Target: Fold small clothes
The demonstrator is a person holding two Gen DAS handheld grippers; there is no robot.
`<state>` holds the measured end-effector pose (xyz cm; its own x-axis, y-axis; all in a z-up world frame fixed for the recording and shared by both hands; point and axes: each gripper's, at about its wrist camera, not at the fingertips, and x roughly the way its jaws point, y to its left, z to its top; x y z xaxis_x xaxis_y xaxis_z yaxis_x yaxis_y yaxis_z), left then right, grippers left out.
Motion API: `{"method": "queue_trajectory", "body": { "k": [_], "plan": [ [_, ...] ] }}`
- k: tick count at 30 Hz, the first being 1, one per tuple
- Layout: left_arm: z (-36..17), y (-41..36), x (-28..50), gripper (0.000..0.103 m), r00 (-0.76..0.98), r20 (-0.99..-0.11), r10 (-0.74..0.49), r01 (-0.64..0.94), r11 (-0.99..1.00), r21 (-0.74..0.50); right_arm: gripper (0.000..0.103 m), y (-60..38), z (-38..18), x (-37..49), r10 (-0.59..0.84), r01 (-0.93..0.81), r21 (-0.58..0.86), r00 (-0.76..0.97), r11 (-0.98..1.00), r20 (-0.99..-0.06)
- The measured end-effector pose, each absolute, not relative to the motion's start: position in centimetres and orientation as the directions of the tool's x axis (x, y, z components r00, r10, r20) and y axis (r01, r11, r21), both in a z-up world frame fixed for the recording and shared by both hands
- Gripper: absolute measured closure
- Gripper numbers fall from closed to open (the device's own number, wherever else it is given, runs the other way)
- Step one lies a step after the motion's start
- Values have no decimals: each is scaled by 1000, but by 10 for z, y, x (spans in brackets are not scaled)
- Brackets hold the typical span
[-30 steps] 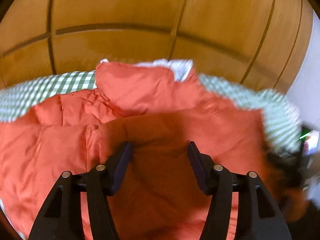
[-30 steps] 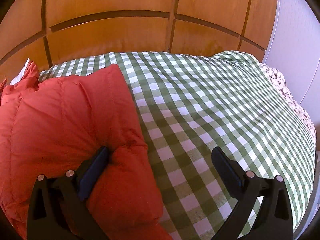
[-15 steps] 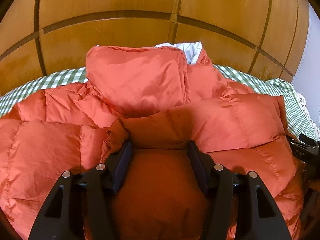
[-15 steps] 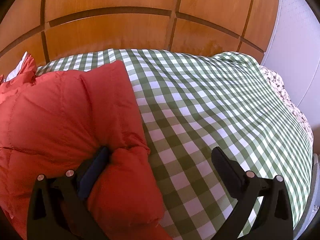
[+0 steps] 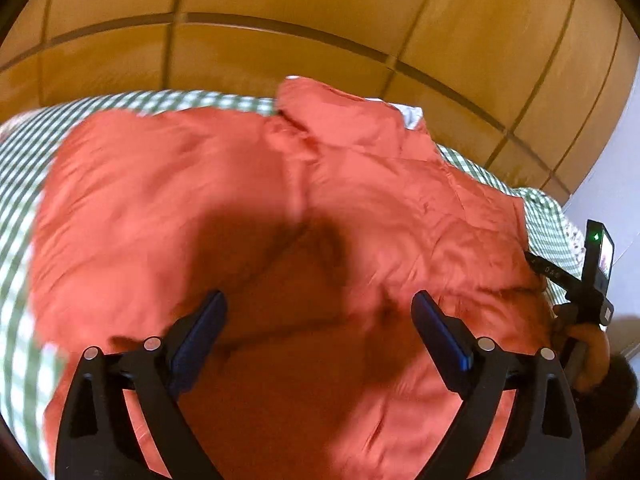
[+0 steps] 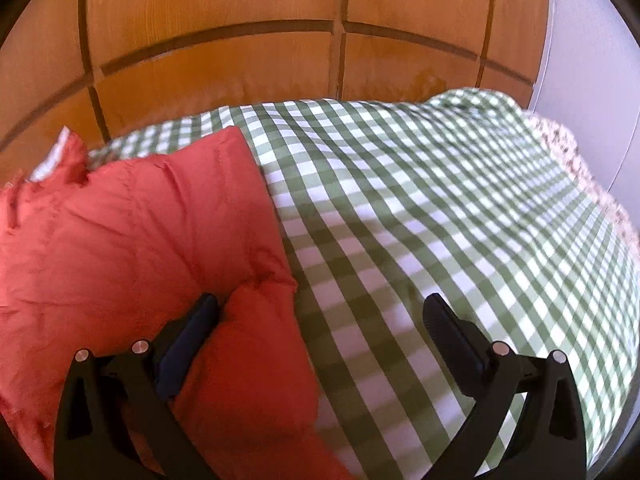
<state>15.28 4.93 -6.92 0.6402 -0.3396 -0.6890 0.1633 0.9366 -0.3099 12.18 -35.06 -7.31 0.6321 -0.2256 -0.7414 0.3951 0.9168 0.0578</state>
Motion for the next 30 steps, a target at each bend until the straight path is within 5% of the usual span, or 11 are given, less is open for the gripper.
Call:
{"method": "queue_trajectory", "body": {
  "k": [7, 19, 30],
  "plan": [
    [-90, 105, 108, 10, 638, -756, -146, 19, 985, -174, 2, -352, -67, 72, -146, 321, 77, 614, 944, -776],
    [-107, 107, 158, 3, 624, -761, -178, 21, 977, -211, 2, -339, -91, 106, -177, 314, 19, 582, 949, -794],
    [-99, 103, 209, 3, 581, -798, -163, 31, 984, -178, 2, -360, -82, 140, -59, 310, 162, 597, 937, -800]
  ]
}}
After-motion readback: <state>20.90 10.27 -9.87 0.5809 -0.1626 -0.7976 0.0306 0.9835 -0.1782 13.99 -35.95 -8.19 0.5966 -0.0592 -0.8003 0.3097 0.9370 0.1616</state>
